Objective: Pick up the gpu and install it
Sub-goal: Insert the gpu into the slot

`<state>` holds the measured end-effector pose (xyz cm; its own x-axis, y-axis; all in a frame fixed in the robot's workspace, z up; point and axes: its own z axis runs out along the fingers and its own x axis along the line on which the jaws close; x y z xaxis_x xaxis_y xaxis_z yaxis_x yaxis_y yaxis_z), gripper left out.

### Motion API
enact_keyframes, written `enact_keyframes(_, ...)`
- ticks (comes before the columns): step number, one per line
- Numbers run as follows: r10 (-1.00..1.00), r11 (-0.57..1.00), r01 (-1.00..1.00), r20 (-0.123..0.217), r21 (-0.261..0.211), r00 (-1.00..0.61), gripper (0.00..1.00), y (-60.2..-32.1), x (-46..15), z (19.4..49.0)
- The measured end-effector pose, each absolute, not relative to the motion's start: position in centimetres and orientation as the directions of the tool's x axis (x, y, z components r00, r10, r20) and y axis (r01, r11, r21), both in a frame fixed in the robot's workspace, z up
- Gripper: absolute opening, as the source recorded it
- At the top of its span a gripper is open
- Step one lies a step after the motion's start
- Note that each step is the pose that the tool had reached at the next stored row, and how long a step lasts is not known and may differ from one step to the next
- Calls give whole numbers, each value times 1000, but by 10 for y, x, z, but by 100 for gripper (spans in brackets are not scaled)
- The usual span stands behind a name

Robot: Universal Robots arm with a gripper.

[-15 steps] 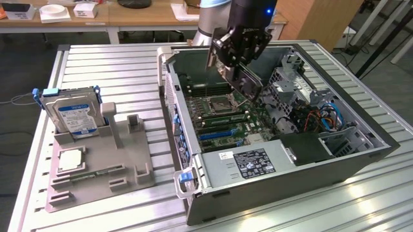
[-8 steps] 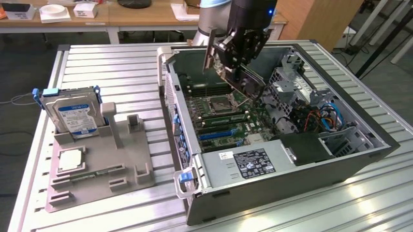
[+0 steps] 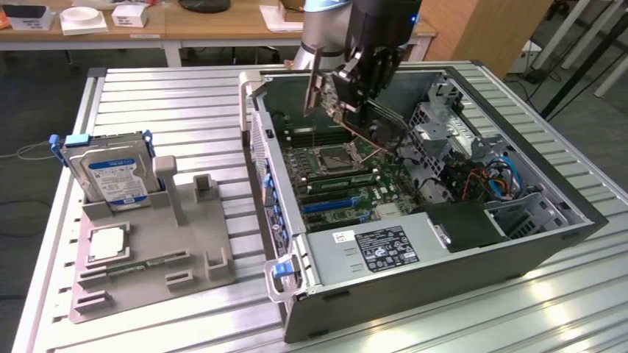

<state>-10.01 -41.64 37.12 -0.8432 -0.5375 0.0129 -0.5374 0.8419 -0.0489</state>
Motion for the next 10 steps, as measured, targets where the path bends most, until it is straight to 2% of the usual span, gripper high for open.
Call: enact_keyframes(10,-682,730,-681,13,-49,-732,29,-416,-100,368)
